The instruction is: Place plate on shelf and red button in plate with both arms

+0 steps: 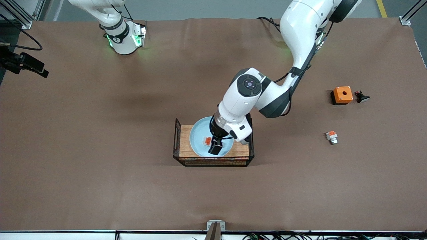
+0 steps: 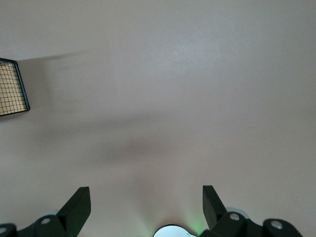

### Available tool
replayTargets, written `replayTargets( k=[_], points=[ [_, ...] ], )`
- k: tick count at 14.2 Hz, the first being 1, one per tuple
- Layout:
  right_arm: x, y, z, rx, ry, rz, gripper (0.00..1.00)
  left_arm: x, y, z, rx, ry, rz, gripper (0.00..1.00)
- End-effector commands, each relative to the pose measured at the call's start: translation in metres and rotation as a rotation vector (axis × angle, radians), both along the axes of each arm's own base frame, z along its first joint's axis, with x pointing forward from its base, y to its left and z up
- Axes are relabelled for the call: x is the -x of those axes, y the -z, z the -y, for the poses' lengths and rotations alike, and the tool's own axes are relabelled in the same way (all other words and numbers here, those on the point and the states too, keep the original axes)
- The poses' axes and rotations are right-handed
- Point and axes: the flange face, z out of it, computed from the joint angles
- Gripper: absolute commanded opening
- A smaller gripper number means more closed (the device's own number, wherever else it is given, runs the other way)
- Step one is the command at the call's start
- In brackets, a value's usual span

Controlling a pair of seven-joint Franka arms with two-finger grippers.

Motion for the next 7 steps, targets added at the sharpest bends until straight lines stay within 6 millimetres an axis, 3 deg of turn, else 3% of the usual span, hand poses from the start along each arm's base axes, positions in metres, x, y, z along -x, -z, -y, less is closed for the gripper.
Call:
replayTargets(
  k=[1, 5, 7],
  points=[
    [0.01, -0.005, -0.002, -0.003, -0.016, 0.025, 1.0, -0.004, -0.045, -0.024, -0.024, -0.003, 0.014, 1.0],
    [0.009, -0.01, -0.007, 0.003, -0.039, 0.054, 1.0, -0.008, -0.09, -0.064, -0.096, 0.086, 0.011, 1.0],
    [0.009, -0.011, -0.001, -0.001, -0.089, 0.06, 1.0, 0.002, -0.108, -0.082, -0.158, 0.228, 0.002, 1.0]
  ],
)
